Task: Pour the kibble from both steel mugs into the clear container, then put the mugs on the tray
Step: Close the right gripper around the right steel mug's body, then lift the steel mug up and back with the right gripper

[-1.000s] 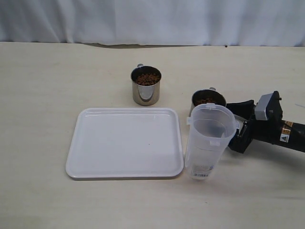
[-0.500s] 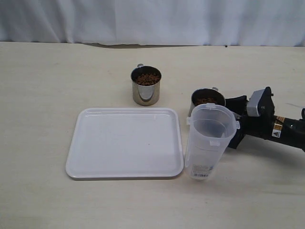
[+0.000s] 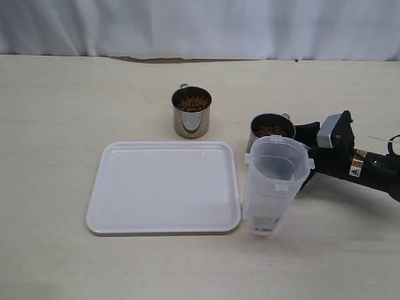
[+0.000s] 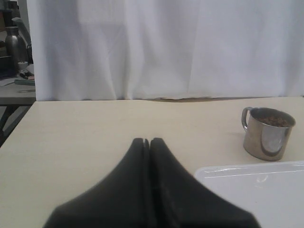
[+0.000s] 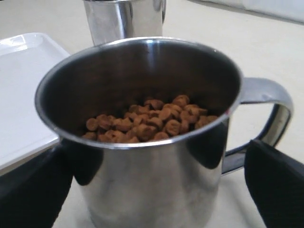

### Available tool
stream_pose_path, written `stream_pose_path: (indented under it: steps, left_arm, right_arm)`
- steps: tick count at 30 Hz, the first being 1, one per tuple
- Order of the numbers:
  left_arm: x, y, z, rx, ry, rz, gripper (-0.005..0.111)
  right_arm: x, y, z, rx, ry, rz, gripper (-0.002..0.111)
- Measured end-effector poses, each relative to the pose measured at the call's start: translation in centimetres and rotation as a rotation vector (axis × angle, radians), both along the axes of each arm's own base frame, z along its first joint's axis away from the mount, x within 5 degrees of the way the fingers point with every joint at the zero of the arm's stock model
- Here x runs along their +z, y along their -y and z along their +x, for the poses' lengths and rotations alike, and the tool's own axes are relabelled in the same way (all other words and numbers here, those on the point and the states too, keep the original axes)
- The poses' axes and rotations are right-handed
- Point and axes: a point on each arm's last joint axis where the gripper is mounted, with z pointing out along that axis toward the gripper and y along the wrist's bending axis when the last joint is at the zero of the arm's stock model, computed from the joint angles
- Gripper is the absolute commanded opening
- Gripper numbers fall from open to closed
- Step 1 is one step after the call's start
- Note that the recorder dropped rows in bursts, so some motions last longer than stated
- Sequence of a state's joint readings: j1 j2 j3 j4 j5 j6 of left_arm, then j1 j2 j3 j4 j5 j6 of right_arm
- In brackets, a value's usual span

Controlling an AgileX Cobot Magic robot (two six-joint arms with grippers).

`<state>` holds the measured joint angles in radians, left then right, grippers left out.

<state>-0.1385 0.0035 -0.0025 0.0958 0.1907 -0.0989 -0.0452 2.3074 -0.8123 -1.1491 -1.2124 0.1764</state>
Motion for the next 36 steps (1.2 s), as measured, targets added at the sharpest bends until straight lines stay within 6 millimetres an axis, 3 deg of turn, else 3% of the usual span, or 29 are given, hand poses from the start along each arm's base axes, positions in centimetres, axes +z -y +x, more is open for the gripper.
stream_pose_path:
  steps: [13, 21, 31, 36]
  left_arm:
    - [0.0, 0.0, 0.0, 0.000, 0.000, 0.000, 0.000]
    - [0.0, 0.0, 0.0, 0.000, 0.000, 0.000, 0.000]
    - [0.0, 0.0, 0.0, 0.000, 0.000, 0.000, 0.000]
    - [0.0, 0.0, 0.0, 0.000, 0.000, 0.000, 0.000]
  right_arm:
    - [0.0, -0.9, 0.2, -0.021, -0.001, 0.009, 0.075]
    - [-1.2, -0.9, 0.7, -0.059, -0.024, 0.018, 0.081]
    - [-0.9, -1.9, 1.9, -0.037, 0.023, 0.021, 0.081]
    - [-1.7, -1.8, 1.7, -0.042, -0.001, 0.020, 0.077]
